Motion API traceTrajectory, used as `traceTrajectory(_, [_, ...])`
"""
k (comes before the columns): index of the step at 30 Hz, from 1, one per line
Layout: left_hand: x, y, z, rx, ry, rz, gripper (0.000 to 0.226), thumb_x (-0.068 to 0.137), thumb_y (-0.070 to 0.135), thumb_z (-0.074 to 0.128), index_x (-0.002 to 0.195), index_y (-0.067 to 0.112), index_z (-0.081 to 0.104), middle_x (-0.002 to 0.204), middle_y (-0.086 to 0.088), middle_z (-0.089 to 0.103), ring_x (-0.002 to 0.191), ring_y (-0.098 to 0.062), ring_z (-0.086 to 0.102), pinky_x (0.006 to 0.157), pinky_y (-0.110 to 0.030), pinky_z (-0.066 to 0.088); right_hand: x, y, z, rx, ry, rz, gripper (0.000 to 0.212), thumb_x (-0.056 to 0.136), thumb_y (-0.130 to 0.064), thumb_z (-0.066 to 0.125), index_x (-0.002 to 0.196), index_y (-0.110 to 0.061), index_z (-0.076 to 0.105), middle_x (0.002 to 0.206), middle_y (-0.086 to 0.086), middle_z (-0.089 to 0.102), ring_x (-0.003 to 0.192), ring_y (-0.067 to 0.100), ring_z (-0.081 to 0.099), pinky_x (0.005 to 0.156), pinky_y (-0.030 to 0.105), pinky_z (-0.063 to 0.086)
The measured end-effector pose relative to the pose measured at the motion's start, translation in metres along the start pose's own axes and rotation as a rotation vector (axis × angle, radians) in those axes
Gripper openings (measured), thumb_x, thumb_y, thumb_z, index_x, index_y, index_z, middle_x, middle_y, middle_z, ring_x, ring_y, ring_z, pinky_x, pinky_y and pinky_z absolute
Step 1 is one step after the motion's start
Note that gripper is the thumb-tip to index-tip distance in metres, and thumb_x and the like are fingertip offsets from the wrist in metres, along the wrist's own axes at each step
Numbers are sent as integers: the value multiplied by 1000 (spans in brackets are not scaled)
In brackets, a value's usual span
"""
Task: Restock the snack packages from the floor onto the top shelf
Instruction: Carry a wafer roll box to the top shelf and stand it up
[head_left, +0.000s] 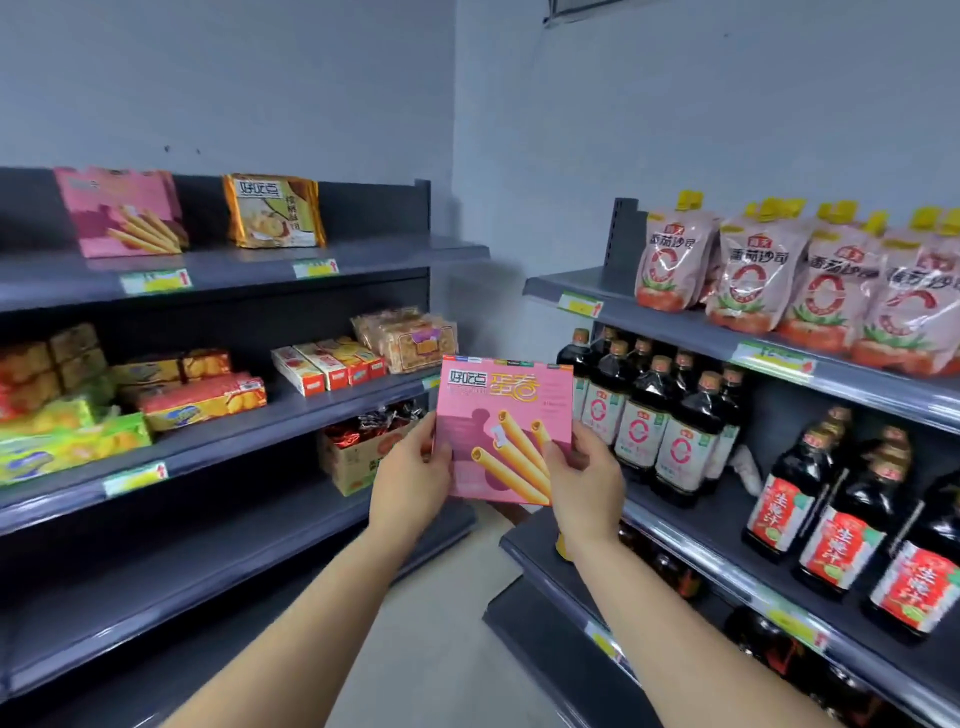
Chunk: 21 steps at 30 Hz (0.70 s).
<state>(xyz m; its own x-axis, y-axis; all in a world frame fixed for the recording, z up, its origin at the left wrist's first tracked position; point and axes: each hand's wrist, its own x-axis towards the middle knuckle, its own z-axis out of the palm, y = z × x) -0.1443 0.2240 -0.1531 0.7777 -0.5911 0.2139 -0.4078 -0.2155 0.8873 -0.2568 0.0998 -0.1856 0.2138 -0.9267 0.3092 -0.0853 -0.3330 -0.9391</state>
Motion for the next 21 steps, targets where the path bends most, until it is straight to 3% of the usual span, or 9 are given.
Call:
traceTrajectory(3, [27,-7,-13,14,63,-50,42,98,23,46,138,33,48,119,5,66,104,-19,63,92,-38,51,21,-6,32,31,-74,-28,24,88,-20,63,107,-32,68,100,-9,70,92,13,65,80,34,54])
traceTrajectory(7, [60,-8,-28,22,164,-90,43,98,29,45,141,36,44,119,3,66,103,-18,62,82,-35,52,52,-20,72,69,-170,-64,24,88,-21,63,110,-31,68,101,-9,69,91,11,65,78,31,53])
traceTrajectory(11, [89,-9,-45,8,264,-120,45,97,32,46,142,38,41,121,2,65,104,-19,64,89,-40,54,80,-35,110,90,-253,-103,28,88,-24,63,114,-33,67,102,-10,70,93,9,65,82,34,55])
traceTrajectory(15, [115,-13,-65,8,330,-153,45,98,30,46,142,37,41,120,3,64,98,-15,64,77,-34,55,98,-45,148,112,-327,-137,29,88,-26,64,115,-35,66,105,-15,68,97,9,64,85,38,56])
traceTrajectory(18, [137,-17,-81,-13,373,-157,47,97,30,48,144,34,39,122,3,63,100,-17,65,85,-42,56,110,-53,179,149,-365,-134,29,88,-26,65,117,-33,66,106,-14,67,98,8,64,86,40,57])
traceTrajectory(21, [165,-23,-99,23,426,-140,45,98,28,47,142,33,43,109,7,65,96,-17,65,85,-39,56,124,-62,216,185,-394,-157,29,88,-25,66,116,-33,65,106,-12,67,100,12,64,87,40,56])
